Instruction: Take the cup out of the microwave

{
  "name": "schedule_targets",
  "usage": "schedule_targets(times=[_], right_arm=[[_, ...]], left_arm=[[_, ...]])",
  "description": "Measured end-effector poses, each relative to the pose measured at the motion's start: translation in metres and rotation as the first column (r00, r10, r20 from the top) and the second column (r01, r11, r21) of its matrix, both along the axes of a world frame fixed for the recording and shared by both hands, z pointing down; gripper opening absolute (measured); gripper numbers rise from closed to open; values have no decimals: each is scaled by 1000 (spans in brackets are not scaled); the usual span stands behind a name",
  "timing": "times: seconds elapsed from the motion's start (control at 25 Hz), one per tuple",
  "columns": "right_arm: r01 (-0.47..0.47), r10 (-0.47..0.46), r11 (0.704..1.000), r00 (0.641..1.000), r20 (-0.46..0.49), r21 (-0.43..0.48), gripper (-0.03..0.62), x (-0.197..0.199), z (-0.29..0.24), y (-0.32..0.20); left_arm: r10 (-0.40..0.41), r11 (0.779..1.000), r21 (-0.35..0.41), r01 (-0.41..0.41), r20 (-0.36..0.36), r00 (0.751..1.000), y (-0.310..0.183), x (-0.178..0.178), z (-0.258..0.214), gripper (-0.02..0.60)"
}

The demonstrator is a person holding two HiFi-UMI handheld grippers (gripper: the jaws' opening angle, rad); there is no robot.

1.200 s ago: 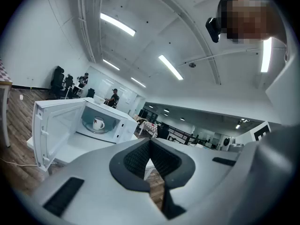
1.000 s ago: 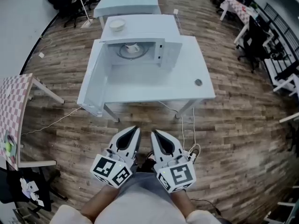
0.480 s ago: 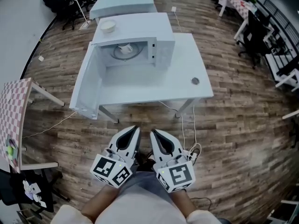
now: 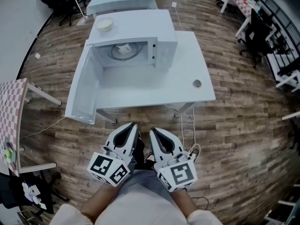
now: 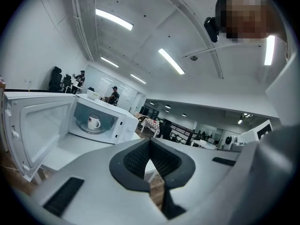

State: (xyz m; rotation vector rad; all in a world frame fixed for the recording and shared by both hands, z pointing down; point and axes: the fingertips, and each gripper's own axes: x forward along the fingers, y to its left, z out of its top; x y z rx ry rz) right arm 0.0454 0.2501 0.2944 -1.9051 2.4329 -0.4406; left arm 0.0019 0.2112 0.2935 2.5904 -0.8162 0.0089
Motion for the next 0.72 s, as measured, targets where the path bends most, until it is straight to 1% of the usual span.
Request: schedule_targets(times=[0.24, 0.44, 0.72], right_arm=[[48, -48, 999, 999, -19, -12, 21, -5, 1, -47], [82, -82, 996, 996, -22, -19, 22, -9, 3, -94], [98, -99, 995, 994, -37, -25, 21, -18, -3, -155]], left_arm=[[-26, 1000, 1, 26, -6, 1000, -45, 0, -4, 14], [-53, 999, 4, 53, -14, 999, -92, -5, -5, 14], [-62, 998, 12, 62, -30, 998, -148, -13, -12, 15]])
